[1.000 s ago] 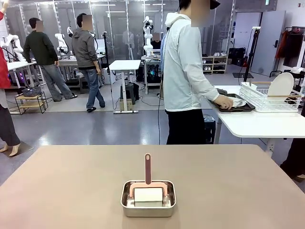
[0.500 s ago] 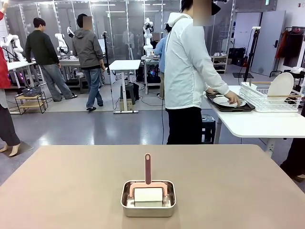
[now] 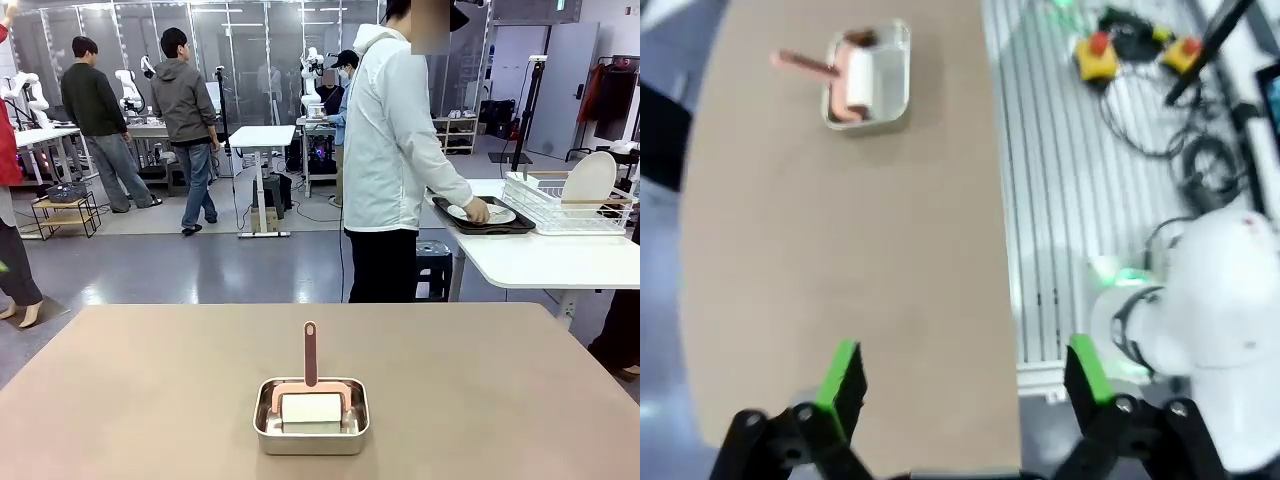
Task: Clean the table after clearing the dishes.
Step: When the right (or left) Handle tray is removed, use the right hand (or left hand) to clean the right (or left) side of the table with the Lint Roller.
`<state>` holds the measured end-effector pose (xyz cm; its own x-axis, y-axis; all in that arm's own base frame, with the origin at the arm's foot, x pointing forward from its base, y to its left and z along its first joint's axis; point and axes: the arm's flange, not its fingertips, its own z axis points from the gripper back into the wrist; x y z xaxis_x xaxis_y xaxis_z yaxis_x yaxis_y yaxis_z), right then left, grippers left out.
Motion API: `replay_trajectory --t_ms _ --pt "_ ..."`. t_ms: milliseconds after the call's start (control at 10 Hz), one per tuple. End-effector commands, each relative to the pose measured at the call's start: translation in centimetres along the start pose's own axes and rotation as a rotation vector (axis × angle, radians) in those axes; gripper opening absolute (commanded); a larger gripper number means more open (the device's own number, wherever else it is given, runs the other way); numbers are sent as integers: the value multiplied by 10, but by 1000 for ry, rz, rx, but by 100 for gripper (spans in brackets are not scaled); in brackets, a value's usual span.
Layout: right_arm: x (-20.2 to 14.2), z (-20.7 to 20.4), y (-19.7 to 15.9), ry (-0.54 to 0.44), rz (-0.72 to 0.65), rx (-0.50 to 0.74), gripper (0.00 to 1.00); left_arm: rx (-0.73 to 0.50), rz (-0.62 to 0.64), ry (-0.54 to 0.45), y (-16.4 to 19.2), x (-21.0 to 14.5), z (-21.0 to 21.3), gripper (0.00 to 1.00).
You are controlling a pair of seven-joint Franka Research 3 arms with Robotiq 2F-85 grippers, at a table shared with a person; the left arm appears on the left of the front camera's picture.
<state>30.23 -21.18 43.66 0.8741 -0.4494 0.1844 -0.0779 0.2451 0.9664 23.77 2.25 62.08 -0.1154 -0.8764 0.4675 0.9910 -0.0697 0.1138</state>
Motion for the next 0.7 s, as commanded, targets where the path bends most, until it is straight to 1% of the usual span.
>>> replay_trajectory --t_ms 0,100,200,300,400,500,600 --pt "0 0 3 -2 8 7 100 10 -91 109 17 42 -36 100" --pt "0 0 3 -2 8 7 100 -40 -118 138 25 59 -53 100" --pt "0 0 3 -2 8 7 100 -59 -135 163 37 70 -67 100" --pt "0 0 3 -2 8 7 100 -55 -117 199 51 78 -79 100" --pt "0 0 3 -2 8 7 100 -42 -94 195 60 84 -86 100" --pt "0 0 3 -2 8 7 100 -29 -69 210 63 81 -83 100" --pt "0 0 3 -2 8 7 100 -65 -139 176 48 87 -90 100"
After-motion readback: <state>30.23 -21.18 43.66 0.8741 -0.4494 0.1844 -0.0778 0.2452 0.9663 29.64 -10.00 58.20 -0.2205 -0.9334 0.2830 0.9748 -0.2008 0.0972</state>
